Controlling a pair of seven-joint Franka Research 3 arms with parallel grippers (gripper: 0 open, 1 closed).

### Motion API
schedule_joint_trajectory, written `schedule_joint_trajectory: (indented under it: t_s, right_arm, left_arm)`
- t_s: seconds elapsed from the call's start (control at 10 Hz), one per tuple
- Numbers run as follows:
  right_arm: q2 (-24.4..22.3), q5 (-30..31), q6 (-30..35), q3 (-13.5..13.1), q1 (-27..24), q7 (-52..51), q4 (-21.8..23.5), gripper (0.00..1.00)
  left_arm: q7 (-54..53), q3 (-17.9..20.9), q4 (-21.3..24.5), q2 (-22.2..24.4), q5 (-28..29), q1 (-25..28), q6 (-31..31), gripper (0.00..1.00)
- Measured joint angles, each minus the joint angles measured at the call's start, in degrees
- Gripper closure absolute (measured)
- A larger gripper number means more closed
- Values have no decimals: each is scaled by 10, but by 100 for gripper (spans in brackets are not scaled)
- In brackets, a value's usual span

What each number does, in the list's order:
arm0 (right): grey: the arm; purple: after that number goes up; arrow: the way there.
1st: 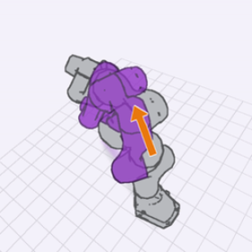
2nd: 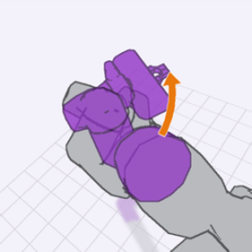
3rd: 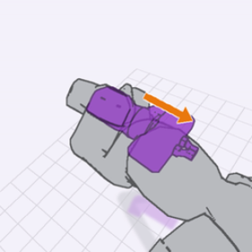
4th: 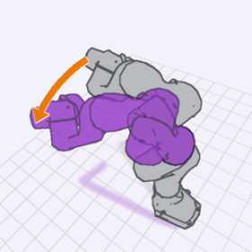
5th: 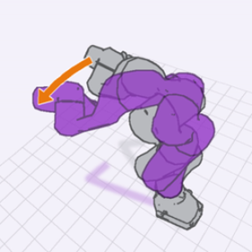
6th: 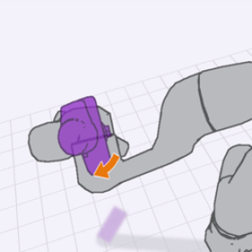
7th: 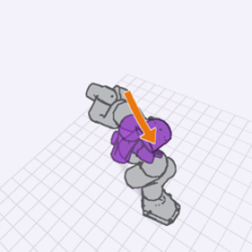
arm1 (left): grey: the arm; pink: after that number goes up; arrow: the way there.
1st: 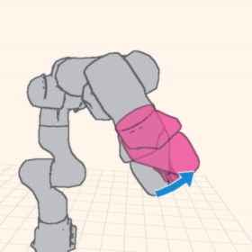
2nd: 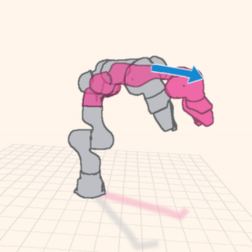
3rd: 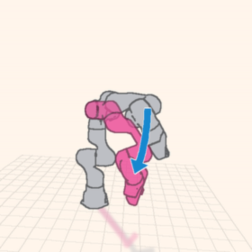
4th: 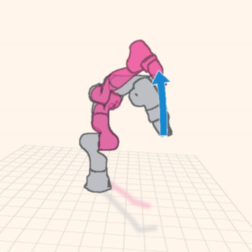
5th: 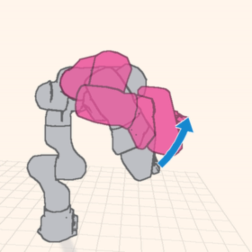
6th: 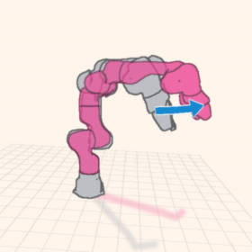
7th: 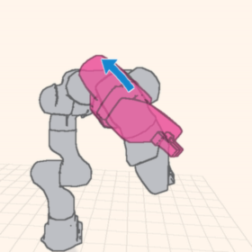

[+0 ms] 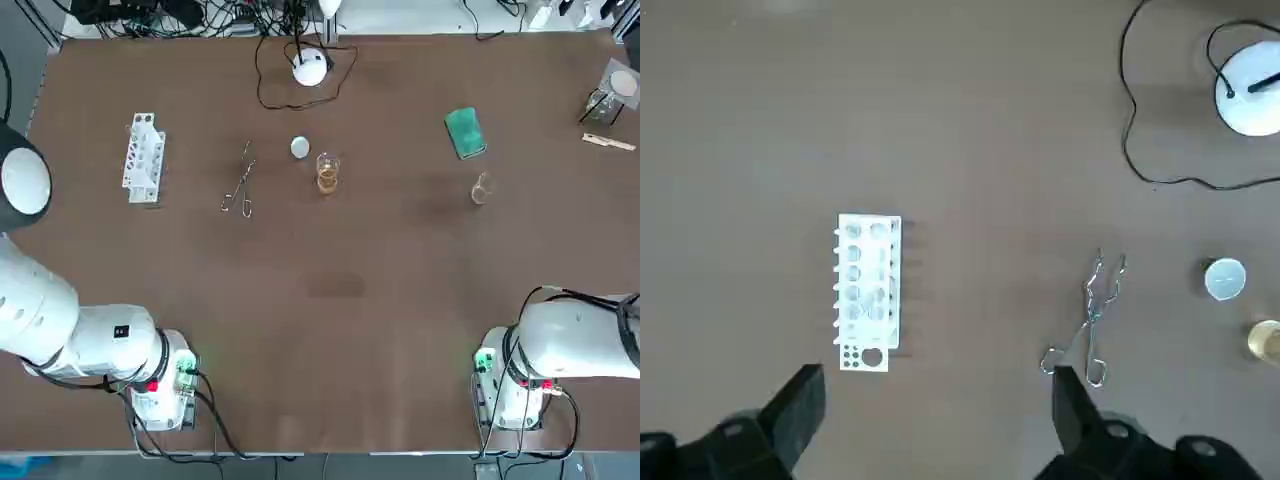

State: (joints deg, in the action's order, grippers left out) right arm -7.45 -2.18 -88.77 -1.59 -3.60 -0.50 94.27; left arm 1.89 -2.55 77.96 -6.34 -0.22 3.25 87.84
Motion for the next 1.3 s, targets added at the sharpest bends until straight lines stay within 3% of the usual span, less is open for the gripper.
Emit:
schedule_joint_trajectory:
  t_s: [0.5,1.1,1.3]
  right_arm:
    - [0,0,-3,-1,0,-28,0,0]
    - [34,-22,-19,-4,-36,-279,8,0]
    - [46,-47,-33,-3,-36,-336,13,0]
  left_arm:
    - [-7,-1,1,-8,0,-17,-6,0]
    - [-218,4,2,-37,-25,63,3,0]
    - [-289,4,1,-38,-63,90,10,0]
